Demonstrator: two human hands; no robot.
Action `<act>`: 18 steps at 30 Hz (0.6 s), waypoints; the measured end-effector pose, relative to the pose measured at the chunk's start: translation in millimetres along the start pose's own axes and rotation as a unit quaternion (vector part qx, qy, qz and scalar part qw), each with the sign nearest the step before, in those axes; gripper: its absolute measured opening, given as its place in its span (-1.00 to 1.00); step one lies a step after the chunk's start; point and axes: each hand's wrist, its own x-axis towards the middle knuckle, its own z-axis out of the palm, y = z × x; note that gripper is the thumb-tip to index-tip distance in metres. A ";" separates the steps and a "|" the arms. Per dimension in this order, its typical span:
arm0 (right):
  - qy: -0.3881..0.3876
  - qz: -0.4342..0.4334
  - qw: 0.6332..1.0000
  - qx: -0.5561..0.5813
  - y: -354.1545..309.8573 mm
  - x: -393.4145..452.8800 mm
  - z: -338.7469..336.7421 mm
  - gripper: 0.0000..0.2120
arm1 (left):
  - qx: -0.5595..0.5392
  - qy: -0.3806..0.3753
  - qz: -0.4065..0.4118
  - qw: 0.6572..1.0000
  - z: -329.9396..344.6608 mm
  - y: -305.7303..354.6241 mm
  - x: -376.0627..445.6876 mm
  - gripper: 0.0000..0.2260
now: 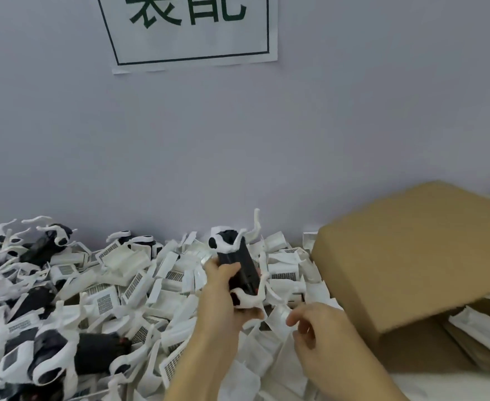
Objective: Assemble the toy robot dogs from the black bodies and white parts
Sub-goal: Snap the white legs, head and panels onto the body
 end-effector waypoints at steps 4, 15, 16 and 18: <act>0.082 -0.003 0.993 0.082 -5.8 0.9 1.7 -0.69 | 0.112 -0.037 0.029 0.993 4.5 -9.1 9.4 -0.81; 0.208 -0.147 0.962 0.102 -14.8 -6.3 5.1 -0.38 | 0.174 0.035 0.019 0.984 14.0 -24.2 11.8 -0.61; 0.202 -0.166 0.962 0.079 -15.1 -7.1 6.4 -0.35 | 0.166 0.047 0.021 0.985 15.1 -24.9 11.5 -0.61; 0.208 -0.183 0.961 0.010 -12.3 -6.9 8.9 -0.30 | 0.170 0.069 0.031 0.983 16.0 -25.9 10.9 -0.60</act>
